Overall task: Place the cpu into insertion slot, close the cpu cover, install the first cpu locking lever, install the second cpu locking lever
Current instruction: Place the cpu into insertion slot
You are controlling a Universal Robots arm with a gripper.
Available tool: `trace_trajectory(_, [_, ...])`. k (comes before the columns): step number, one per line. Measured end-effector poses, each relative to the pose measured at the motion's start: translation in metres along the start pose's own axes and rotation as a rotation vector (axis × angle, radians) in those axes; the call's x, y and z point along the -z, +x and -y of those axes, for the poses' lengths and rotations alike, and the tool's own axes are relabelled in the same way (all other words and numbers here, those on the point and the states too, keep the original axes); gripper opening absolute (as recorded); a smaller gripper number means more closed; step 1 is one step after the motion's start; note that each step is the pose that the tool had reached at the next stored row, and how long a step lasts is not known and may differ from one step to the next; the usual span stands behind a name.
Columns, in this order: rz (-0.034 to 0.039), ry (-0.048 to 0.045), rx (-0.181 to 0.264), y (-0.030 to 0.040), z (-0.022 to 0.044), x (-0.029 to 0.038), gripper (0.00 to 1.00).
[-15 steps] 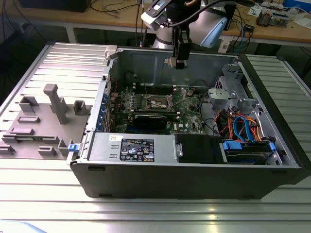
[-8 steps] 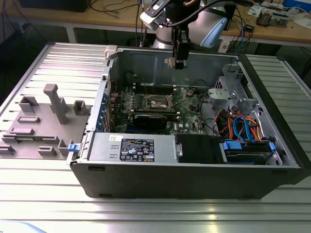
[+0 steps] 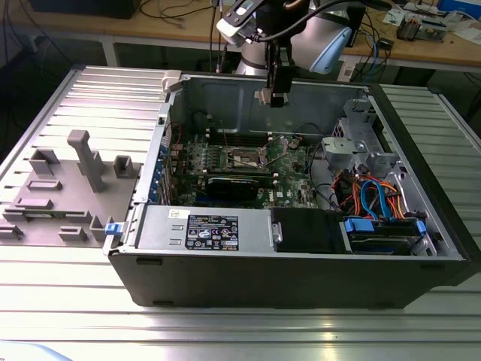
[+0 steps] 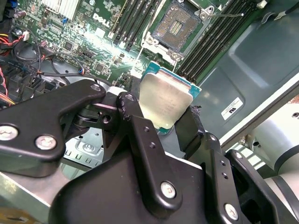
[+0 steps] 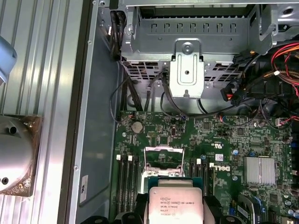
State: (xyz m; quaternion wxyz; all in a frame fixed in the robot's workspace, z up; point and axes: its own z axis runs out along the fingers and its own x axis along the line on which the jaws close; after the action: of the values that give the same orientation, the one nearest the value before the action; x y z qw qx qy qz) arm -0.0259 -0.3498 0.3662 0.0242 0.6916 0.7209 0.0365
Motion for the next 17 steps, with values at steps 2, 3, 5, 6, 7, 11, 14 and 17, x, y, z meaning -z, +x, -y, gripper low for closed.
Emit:
trace_trajectory(2, [0.0002,0.0000,-0.002,0.0000,0.0000,0.0000,0.54])
trace_trajectory(3, [0.0012,-0.0001,-0.012,-0.0001,0.0000,0.0001,0.54])
trace_trajectory(5, [0.0029,-0.0006,-0.034,0.0000,0.0000,-0.0001,0.54])
trace_trajectory(6, [0.0041,-0.0007,-0.047,0.0000,0.0000,-0.0002,0.54])
trace_trajectory(7, [0.0055,-0.0010,-0.064,0.0000,0.0001,-0.0006,0.54])
trace_trajectory(11, [0.0078,-0.0010,-0.090,0.0001,0.0017,-0.0015,0.54])
trace_trajectory(14, [0.0076,-0.0010,-0.089,0.0007,0.0052,-0.0038,0.54])
trace_trajectory(17, [0.0067,-0.0007,-0.077,0.0013,0.0094,-0.0069,0.54])
